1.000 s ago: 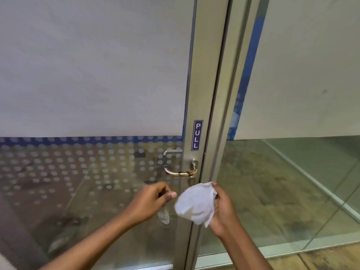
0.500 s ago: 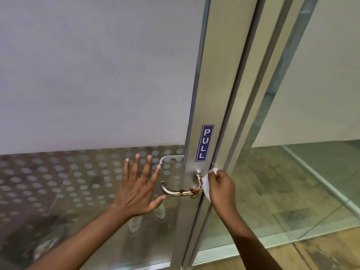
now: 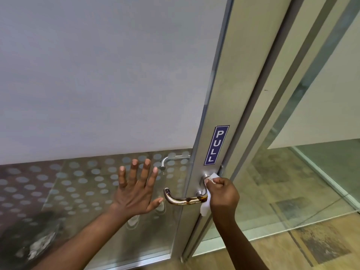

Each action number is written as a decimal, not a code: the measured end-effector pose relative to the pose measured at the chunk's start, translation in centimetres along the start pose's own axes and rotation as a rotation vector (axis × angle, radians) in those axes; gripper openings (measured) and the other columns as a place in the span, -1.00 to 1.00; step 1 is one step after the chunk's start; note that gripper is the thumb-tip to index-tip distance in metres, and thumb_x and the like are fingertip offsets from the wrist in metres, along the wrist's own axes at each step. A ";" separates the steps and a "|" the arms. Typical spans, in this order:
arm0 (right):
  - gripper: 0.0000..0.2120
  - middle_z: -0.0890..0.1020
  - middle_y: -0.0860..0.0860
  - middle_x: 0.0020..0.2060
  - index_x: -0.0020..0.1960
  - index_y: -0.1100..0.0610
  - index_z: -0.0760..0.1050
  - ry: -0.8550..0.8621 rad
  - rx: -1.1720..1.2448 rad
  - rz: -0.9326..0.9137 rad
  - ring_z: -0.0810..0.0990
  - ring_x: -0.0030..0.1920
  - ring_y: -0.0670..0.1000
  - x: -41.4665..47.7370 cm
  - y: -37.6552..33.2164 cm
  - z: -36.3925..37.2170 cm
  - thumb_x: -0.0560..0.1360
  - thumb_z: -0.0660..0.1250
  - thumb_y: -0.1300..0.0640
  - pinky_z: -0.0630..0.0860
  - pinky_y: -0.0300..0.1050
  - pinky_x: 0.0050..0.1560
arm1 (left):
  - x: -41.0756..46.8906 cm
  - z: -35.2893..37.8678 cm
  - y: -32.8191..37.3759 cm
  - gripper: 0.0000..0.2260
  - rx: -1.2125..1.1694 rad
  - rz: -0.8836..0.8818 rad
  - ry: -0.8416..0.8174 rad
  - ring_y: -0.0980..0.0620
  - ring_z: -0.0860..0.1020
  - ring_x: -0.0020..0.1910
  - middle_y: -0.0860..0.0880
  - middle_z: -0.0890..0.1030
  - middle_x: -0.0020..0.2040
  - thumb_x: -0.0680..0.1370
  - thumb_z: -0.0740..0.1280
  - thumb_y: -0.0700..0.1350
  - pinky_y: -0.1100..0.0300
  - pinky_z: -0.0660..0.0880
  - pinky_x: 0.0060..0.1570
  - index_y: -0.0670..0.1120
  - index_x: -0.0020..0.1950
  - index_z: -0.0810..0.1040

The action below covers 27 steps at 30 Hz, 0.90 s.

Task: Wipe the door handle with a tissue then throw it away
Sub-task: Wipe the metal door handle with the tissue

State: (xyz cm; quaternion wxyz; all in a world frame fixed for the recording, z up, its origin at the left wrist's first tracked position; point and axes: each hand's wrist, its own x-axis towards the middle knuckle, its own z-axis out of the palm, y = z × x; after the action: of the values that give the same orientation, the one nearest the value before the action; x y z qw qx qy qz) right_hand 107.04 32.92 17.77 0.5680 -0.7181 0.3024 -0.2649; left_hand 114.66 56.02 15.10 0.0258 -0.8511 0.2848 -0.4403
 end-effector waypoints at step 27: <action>-0.86 0.69 0.04 -0.42 -0.33 0.04 0.70 -0.006 0.358 0.367 0.63 -0.40 0.00 -8.6 -1.2 1.3 0.31 0.50 0.26 0.55 -0.07 -0.34 | 0.0 -0.7 -0.5 -0.24 -0.162 0.006 0.023 -0.23 -0.17 0.52 -0.15 -0.13 0.57 0.53 -0.20 0.30 -0.17 -0.29 0.44 -0.21 0.54 -0.07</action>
State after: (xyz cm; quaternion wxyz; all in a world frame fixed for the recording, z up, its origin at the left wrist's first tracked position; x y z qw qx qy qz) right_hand 102.37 40.29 18.33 0.7255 -0.5400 0.3745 -0.2045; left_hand 114.33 56.60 15.66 -0.0450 -0.8443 0.3222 -0.4258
